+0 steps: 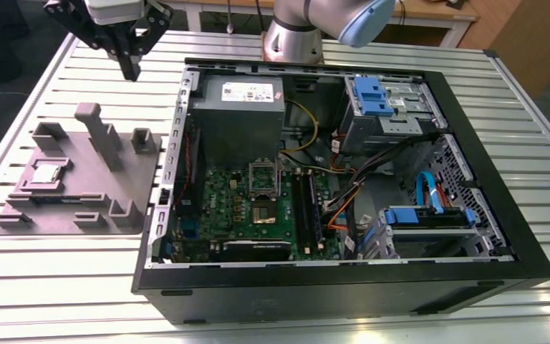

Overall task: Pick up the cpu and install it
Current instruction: 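Reach for the cpu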

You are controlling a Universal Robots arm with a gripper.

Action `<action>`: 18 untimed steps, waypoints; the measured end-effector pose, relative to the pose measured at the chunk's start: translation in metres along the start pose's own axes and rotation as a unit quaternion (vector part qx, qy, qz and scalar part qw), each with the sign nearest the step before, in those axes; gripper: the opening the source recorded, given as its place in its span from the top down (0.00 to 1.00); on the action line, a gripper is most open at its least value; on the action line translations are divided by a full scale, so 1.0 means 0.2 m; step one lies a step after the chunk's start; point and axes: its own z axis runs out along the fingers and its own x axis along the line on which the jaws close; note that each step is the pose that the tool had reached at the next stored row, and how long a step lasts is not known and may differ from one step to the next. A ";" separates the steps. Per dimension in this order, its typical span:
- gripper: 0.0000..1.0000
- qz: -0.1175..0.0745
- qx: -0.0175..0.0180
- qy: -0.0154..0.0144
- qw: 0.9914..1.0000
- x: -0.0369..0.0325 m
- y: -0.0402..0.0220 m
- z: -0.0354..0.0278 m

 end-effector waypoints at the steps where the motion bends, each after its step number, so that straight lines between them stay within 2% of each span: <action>1: 0.90 0.000 0.000 0.000 1.000 0.001 0.000 0.000; 18: 0.90 0.000 0.000 0.000 1.000 0.024 -0.002 0.001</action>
